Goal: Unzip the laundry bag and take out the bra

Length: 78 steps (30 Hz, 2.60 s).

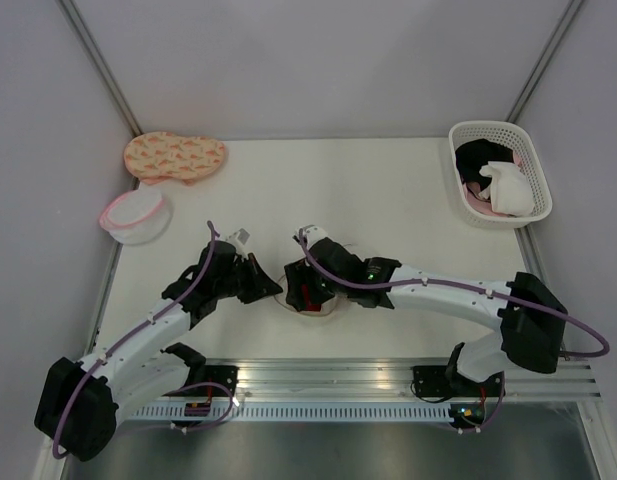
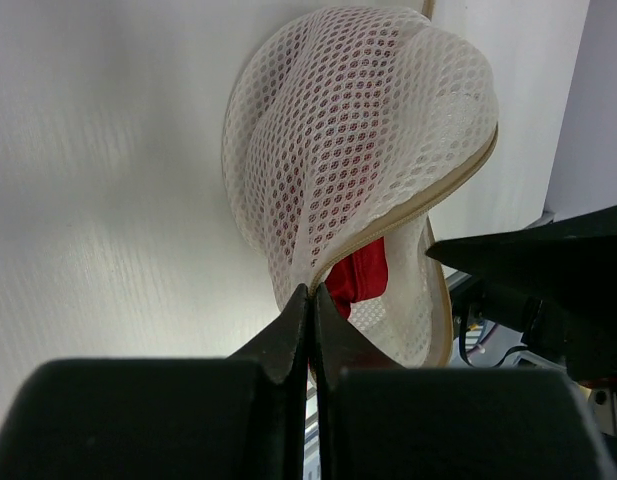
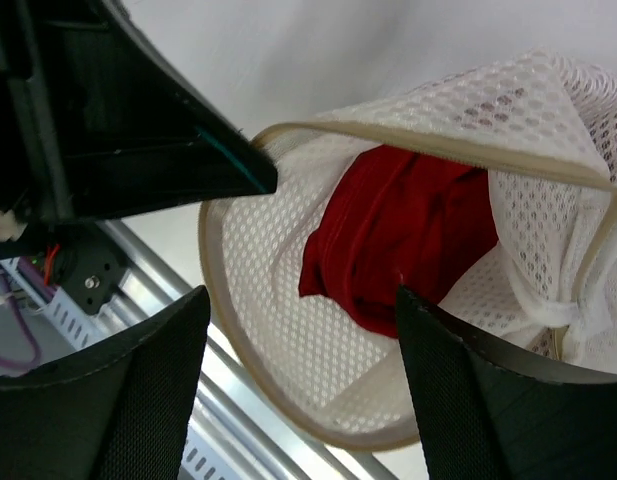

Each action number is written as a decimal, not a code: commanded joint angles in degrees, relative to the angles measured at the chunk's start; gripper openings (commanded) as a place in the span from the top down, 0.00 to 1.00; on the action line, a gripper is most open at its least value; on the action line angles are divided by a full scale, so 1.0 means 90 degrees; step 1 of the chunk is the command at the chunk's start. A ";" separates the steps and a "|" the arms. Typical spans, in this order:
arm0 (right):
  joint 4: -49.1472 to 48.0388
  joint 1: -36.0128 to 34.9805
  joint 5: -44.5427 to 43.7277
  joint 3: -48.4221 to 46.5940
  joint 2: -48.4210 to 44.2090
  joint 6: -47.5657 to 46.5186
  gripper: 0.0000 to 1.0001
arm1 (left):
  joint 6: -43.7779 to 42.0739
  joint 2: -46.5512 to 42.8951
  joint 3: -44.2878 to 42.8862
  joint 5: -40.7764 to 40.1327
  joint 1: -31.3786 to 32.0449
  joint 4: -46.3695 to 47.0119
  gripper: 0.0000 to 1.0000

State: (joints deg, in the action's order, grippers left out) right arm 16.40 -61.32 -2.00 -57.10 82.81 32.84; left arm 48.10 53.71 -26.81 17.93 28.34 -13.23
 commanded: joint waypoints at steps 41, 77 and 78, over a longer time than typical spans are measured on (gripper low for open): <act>0.0462 -0.0814 -0.1614 -0.1057 0.1720 0.0219 1.00 | 0.0330 -0.0294 0.0488 -0.0059 -0.0024 0.0377 0.98; 0.0834 0.1958 -0.3508 -0.3225 -0.1505 -0.1656 1.00 | 0.0301 -0.0070 0.0352 0.0000 -0.0014 0.0387 0.98; 0.0785 0.2298 -0.3528 -0.3284 -0.1515 -0.1715 1.00 | 0.0291 -0.0070 0.0352 0.0000 -0.0024 0.0377 0.98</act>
State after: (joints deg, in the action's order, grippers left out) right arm 20.84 -44.64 -22.06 -83.55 68.58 21.93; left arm 49.69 52.88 -22.63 17.89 28.29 -11.42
